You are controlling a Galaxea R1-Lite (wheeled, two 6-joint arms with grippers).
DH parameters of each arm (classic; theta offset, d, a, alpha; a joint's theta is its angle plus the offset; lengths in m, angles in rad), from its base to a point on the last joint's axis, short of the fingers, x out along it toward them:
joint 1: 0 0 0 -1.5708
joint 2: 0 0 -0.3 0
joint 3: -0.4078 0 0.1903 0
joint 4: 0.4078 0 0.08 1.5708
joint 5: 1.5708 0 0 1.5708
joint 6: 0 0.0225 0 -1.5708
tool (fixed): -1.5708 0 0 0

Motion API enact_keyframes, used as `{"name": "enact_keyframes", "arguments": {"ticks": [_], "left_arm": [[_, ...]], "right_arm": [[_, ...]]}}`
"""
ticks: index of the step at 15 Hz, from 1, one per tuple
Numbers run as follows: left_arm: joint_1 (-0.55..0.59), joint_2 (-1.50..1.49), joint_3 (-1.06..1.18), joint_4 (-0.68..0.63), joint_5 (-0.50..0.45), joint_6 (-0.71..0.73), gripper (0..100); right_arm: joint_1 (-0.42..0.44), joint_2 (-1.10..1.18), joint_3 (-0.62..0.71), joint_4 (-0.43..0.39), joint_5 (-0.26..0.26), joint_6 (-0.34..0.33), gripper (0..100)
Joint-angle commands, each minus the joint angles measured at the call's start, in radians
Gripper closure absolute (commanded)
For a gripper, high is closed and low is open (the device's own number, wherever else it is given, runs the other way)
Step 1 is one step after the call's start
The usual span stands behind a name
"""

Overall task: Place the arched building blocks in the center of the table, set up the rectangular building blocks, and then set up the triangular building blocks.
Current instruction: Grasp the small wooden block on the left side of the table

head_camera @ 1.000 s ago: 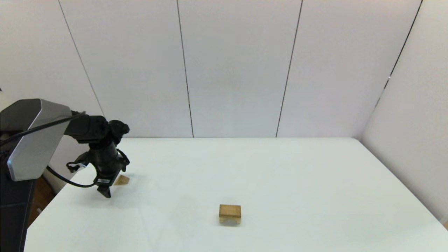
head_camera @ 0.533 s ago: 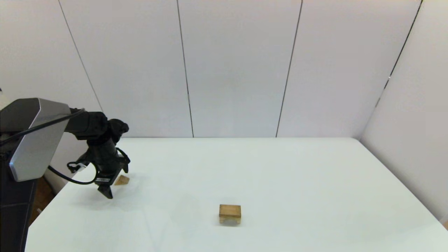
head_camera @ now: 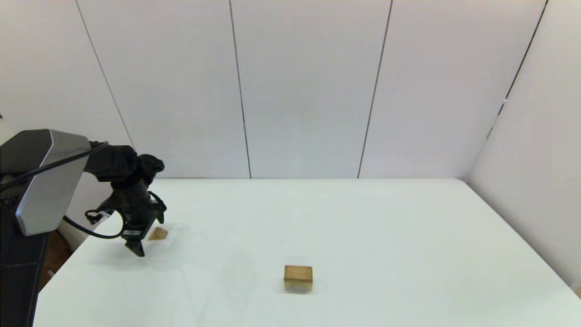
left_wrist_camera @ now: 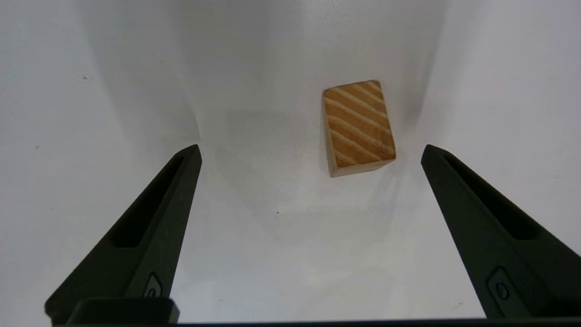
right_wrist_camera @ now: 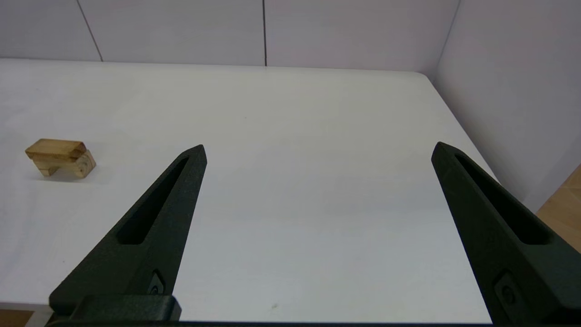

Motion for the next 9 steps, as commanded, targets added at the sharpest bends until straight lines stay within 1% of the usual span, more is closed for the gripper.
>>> {"name": "enact_keyframes", "arguments": {"ticks": [1,9], "left_arm": [[0.004,0.007,-0.009,0.006,0.002,-0.009,0],[0.004,0.013,-0.012,0.004,0.003,-0.006,0]], "right_arm": [[0.000,0.001,0.002,0.000,0.000,-0.001,0],[0.000,0.001,0.002,0.000,0.000,-0.001,0]]}}
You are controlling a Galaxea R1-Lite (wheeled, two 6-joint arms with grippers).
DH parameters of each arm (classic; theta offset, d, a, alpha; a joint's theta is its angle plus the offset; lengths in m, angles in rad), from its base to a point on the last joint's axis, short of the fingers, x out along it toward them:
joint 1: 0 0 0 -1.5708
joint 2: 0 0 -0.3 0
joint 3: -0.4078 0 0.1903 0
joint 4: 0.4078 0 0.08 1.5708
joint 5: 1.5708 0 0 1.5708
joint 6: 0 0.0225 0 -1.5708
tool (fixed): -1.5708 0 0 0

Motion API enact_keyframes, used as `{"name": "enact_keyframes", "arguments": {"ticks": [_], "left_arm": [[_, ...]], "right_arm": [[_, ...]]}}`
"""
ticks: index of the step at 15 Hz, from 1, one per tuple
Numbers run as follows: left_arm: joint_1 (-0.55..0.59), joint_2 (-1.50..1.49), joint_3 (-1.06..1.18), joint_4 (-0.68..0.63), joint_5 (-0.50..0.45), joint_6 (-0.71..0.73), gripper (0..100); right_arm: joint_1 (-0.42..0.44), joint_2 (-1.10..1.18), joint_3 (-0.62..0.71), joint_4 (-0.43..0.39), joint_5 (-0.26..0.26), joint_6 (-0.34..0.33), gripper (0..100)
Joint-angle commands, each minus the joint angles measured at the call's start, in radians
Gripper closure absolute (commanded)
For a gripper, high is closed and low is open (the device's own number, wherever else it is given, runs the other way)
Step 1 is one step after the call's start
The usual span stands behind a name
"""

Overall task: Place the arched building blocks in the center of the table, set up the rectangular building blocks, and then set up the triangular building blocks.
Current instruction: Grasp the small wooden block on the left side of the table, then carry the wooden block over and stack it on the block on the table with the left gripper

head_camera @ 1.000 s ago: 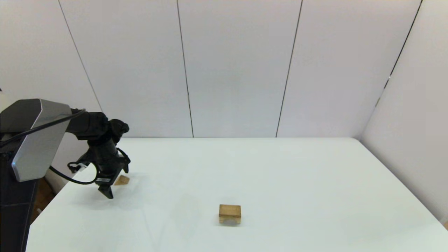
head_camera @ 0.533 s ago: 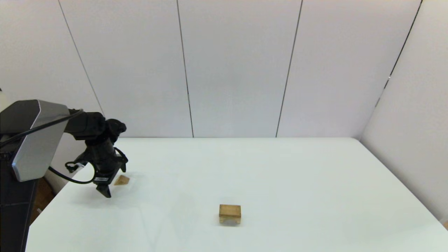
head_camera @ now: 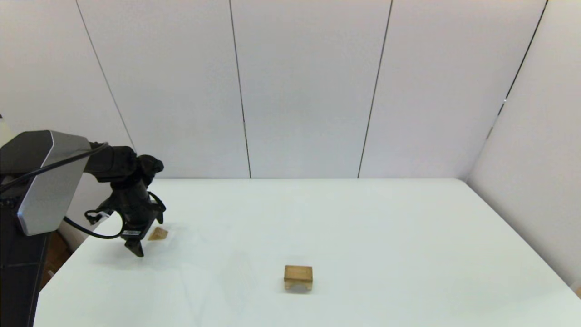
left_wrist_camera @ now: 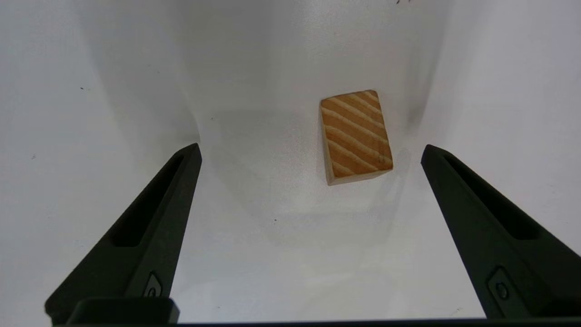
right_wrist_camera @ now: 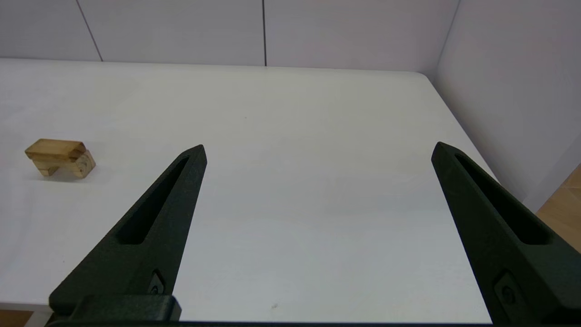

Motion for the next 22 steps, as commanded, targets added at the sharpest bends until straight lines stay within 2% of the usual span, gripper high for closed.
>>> {"name": "enact_keyframes", "arguments": {"ticks": [1,5,6,19,22], "left_arm": [[0.001,0.005,-0.008,0.004,0.002,-0.011,0],[0.001,0.005,-0.012,0.005,0.001,-0.011,0],[0.001,0.005,-0.012,0.005,0.001,-0.011,100],[-0.001,0.011,-0.018,0.005,-0.002,-0.008,100],[-0.001,-0.056,-0.015,0.050,0.002,0.009,100]], "right_arm": [[0.000,0.001,0.002,0.000,0.000,0.000,0],[0.000,0.001,0.002,0.000,0.000,0.000,0],[0.000,0.000,0.002,0.000,0.000,0.000,0],[0.000,0.000,0.002,0.000,0.000,0.000,0],[0.000,0.000,0.002,0.000,0.000,0.000,0]]}}
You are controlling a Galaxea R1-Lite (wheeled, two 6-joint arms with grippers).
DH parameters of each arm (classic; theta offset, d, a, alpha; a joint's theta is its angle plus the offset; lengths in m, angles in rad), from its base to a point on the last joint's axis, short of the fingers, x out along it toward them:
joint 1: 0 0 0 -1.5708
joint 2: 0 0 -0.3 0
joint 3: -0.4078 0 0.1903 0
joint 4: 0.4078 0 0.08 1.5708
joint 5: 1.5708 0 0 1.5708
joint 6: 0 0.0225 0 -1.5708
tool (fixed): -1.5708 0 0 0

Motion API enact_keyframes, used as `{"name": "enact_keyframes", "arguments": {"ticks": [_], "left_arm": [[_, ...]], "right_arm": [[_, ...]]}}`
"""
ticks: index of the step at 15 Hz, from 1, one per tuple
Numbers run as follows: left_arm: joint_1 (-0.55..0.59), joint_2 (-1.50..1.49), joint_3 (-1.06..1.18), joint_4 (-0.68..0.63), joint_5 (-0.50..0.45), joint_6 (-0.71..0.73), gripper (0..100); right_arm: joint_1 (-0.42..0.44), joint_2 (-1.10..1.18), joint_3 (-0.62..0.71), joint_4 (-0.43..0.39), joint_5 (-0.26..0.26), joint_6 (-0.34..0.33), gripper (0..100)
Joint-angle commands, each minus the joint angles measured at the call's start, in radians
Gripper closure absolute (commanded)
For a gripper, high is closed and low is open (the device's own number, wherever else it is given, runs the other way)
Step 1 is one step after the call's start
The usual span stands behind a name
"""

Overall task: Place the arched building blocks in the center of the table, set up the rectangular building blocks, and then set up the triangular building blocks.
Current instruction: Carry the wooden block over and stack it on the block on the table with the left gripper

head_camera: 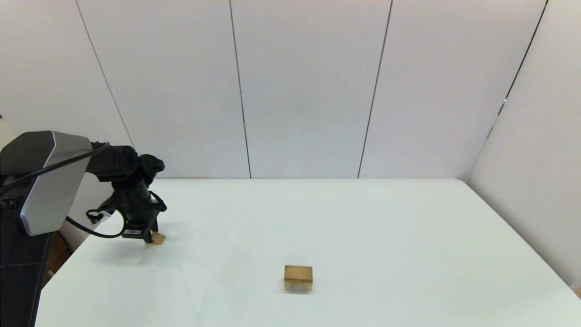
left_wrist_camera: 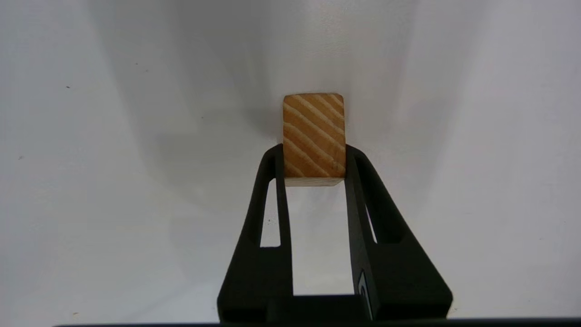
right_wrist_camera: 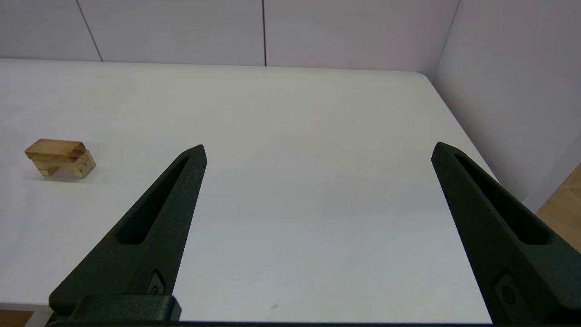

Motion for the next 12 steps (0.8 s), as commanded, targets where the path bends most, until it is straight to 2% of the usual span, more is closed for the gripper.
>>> {"name": "enact_keyframes", "arguments": {"ticks": [1,3,6,10,12], "left_arm": [[0.001,-0.114,0.007,0.058,0.002,0.072,100],[-0.018,-0.190,0.009,0.059,0.000,0.161,100],[-0.079,-0.272,0.012,0.059,0.003,0.190,100],[-0.202,-0.321,0.035,0.070,0.002,0.369,100],[-0.255,-0.331,0.019,0.118,0.003,0.461,100]], "right_arm": [[0.000,0.000,0.002,0.000,0.001,0.000,0],[0.000,0.000,0.002,0.000,0.001,0.000,0],[0.000,0.000,0.002,0.000,0.001,0.000,0],[0.000,0.001,0.002,0.000,0.001,0.000,0],[0.000,0.001,0.002,0.000,0.001,0.000,0]]}}
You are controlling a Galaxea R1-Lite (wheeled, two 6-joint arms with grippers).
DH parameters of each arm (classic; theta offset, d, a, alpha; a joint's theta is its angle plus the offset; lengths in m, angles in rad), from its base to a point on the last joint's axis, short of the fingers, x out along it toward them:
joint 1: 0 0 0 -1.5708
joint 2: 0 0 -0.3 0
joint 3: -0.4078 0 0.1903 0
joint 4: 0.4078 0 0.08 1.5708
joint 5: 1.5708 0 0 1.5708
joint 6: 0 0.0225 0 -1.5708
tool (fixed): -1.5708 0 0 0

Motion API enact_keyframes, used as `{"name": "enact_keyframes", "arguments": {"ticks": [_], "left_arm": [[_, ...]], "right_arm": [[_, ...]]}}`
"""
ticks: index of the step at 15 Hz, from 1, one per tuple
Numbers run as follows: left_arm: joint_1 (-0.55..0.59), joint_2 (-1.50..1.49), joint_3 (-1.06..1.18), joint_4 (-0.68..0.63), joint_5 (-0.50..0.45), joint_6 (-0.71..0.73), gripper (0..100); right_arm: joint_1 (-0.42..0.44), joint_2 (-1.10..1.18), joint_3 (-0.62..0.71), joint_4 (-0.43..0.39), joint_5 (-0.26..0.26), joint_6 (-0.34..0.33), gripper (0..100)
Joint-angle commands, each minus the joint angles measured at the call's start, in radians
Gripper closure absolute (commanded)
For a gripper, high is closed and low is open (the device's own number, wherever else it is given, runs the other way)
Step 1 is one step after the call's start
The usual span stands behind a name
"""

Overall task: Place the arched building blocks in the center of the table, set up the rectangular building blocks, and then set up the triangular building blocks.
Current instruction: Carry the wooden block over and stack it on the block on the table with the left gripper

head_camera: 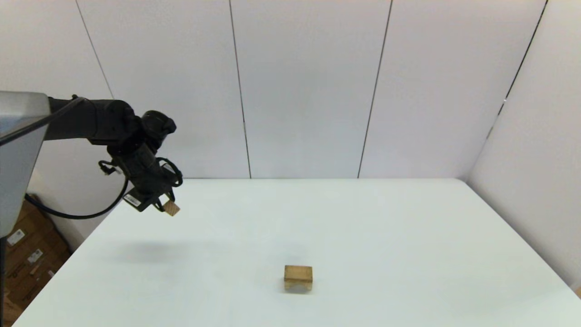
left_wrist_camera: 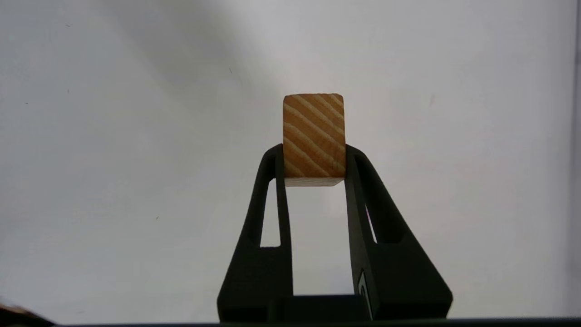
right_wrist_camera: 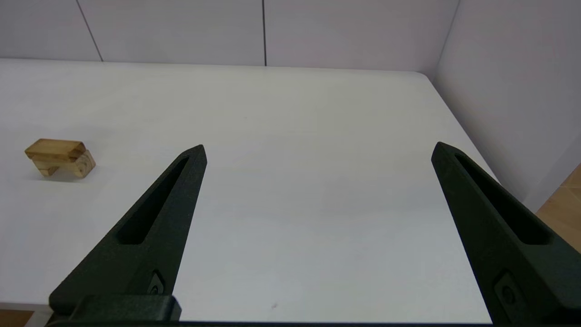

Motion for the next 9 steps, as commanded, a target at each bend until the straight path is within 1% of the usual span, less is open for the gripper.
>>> {"name": "enact_keyframes", "arguments": {"ticks": [1,5,7,9], "left_arm": [[-0.101,-0.039,-0.016,0.077,0.002,0.166,100],[-0.139,-0.045,-0.029,0.132,0.002,0.296,100],[-0.141,-0.048,-0.030,0.167,0.002,0.441,100],[-0.150,-0.048,-0.036,0.198,0.002,0.643,100]], "right_arm": [[0.000,0.001,0.002,0.000,0.001,-0.001,0],[0.000,0.001,0.002,0.000,0.001,-0.001,0],[0.000,0.001,0.002,0.000,0.001,-0.001,0],[0.000,0.000,0.002,0.000,0.001,-0.001,0]]}}
